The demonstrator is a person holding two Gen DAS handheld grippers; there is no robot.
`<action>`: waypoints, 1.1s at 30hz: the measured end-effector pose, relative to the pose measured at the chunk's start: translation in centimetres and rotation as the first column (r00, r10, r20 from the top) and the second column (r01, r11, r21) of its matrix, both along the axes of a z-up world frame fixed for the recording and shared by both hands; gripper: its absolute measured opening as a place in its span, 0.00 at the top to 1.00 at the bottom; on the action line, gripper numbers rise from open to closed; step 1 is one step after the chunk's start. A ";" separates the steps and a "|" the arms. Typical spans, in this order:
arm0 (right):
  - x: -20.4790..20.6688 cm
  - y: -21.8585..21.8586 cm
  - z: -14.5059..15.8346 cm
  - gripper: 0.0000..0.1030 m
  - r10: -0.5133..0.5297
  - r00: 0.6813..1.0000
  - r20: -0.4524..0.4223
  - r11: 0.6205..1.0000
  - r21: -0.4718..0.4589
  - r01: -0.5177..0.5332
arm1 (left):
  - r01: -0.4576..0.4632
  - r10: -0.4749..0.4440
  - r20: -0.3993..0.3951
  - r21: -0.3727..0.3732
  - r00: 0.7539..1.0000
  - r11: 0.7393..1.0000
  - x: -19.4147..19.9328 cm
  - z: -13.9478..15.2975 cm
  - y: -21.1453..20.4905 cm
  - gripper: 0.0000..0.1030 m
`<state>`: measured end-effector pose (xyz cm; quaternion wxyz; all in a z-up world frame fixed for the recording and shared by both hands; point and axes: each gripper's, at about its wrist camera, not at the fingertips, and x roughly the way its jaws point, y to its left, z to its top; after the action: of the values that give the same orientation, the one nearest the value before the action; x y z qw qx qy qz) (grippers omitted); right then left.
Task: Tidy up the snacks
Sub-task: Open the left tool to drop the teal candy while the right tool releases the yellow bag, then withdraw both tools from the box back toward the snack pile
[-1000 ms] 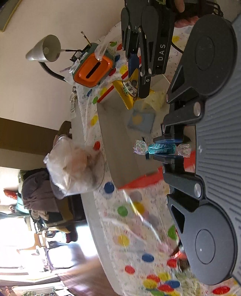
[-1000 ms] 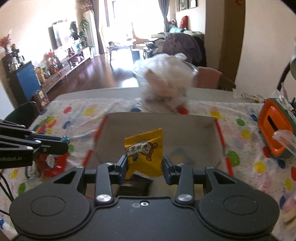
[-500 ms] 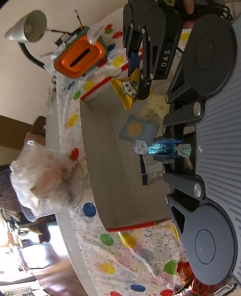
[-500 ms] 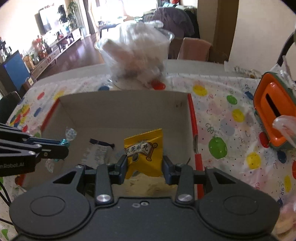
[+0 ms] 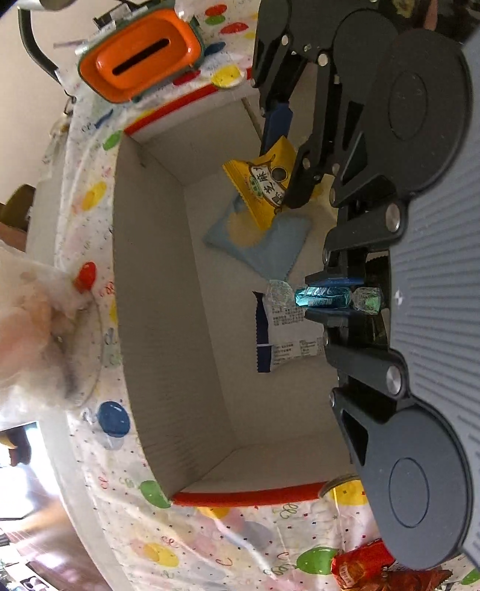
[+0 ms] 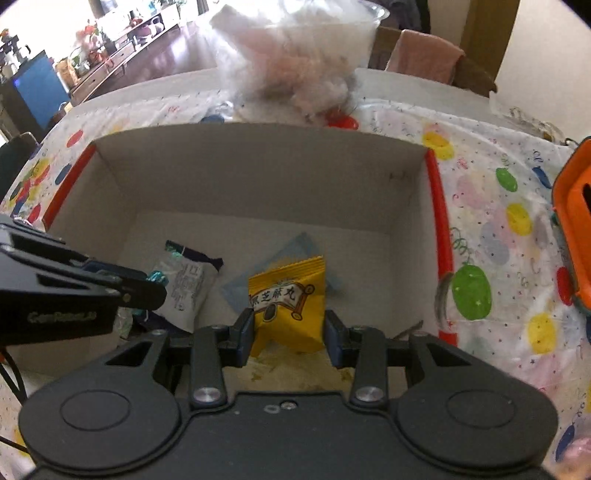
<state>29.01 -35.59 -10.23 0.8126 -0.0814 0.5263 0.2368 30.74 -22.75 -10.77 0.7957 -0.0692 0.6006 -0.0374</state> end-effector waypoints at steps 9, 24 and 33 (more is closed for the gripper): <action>0.1 0.3 -0.5 0.63 0.007 1.000 -0.018 1.000 -0.016 -0.007 | 0.027 -0.026 -0.068 0.010 0.997 1.000 0.6 -1.5 -0.2 0.89; -1.9 -1.5 2.9 0.54 -0.036 0.999 0.033 0.997 0.069 0.034 | 0.033 -0.032 0.046 -0.028 0.998 0.999 -2.1 1.0 0.9 0.88; -4.1 -1.8 5.6 0.45 -0.055 0.994 0.094 0.992 0.122 0.043 | 0.049 -0.044 0.167 -0.031 0.985 0.998 -4.7 4.1 1.5 0.77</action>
<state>24.86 -37.40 -4.59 0.8461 -0.0310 0.4731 0.2435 26.01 -21.23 -6.63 0.8405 -0.0657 0.5330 -0.0720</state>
